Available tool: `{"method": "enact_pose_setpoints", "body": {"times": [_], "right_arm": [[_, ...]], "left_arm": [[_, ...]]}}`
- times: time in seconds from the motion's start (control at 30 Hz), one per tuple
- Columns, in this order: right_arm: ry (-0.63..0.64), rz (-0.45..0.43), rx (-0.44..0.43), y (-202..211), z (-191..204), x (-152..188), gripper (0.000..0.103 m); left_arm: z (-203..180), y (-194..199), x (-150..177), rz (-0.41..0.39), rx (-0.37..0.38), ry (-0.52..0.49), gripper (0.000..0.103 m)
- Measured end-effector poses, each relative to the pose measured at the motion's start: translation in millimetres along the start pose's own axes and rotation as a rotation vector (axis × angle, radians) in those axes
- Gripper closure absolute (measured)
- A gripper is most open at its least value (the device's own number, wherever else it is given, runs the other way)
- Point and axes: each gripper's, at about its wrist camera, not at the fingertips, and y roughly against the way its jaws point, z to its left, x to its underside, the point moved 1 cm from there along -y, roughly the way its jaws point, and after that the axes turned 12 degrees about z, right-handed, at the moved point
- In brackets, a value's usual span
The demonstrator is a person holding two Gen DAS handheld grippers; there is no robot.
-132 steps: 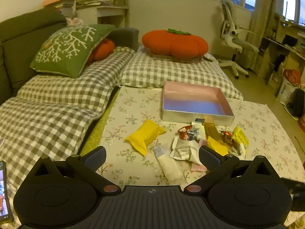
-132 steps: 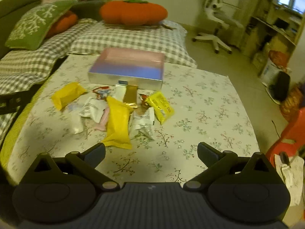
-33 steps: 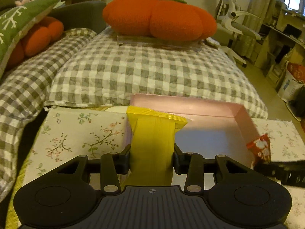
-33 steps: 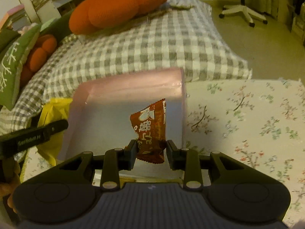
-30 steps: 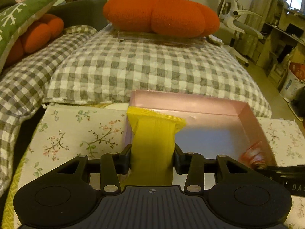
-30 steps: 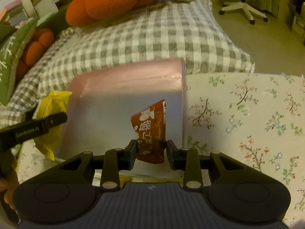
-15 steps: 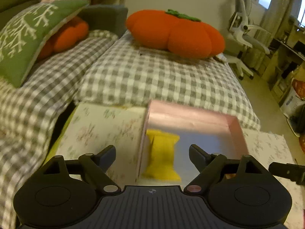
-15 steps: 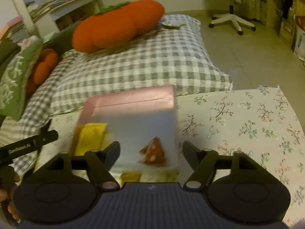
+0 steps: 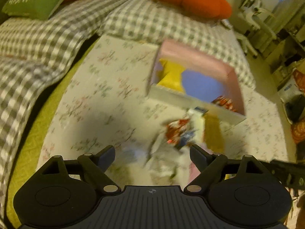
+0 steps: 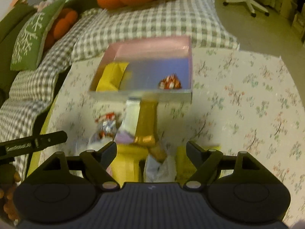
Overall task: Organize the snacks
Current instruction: 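Grasp the large yellow pouch with the right gripper while the left moves to the white wrapper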
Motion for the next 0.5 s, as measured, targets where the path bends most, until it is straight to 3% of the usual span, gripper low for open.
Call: {"method": "enact_pose_setpoints", "body": {"times": [0.27, 0.5], "right_arm": [[0.098, 0.067, -0.098, -23, 29, 14, 0.04], [0.1, 0.086, -0.076, -49, 34, 18, 0.046]], "left_arm": [[23, -14, 9, 0.035, 0.033, 0.099, 0.017], [23, -34, 19, 0.102, 0.013, 0.1, 0.017]]}}
